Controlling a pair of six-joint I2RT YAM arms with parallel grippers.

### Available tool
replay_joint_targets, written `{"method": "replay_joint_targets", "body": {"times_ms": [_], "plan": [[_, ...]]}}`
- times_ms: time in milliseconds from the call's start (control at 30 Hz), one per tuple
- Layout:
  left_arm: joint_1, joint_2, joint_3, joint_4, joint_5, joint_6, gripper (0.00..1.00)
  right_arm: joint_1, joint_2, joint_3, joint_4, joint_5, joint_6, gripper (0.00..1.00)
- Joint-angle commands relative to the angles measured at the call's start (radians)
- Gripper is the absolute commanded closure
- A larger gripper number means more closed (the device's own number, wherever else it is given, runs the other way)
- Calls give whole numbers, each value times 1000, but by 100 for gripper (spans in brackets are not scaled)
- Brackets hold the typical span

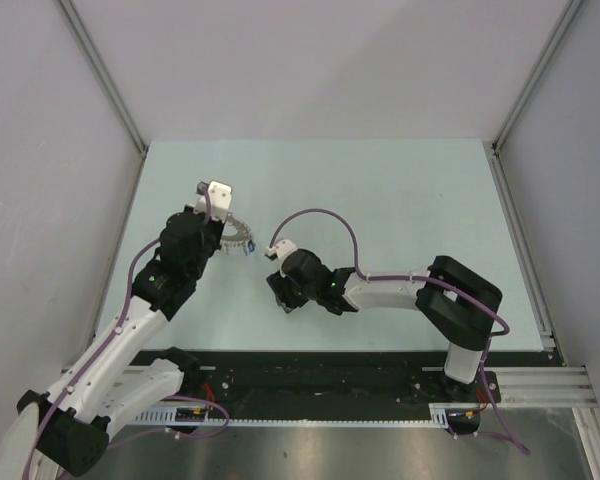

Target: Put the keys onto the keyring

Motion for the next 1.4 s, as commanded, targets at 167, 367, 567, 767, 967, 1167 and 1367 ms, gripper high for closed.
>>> {"method": "replay_joint_targets", "body": {"times_ms": [167,367,567,767,967,1167,1367], "plan": [[6,-23,4,85,-22,7,100,54,82,36,50,201,-43,37],[6,-22,3,84,-14,6,100,83,100,42,-22,268,-80,36],[6,-22,2,85,-2,7,100,81,56,39,-207,348,-171,34],[6,-22,3,84,9,4,100,20,-51,-20,-330,363,-232,33],[6,-17,4,84,19,1,100,-58,-220,-45,-376,336,-188,34],[6,-14,2,85,22,0,100,-75,-248,-45,-278,174,-76,41],[6,-16,1,88,29,0,100,-72,-170,-45,-149,54,-1,44]]}}
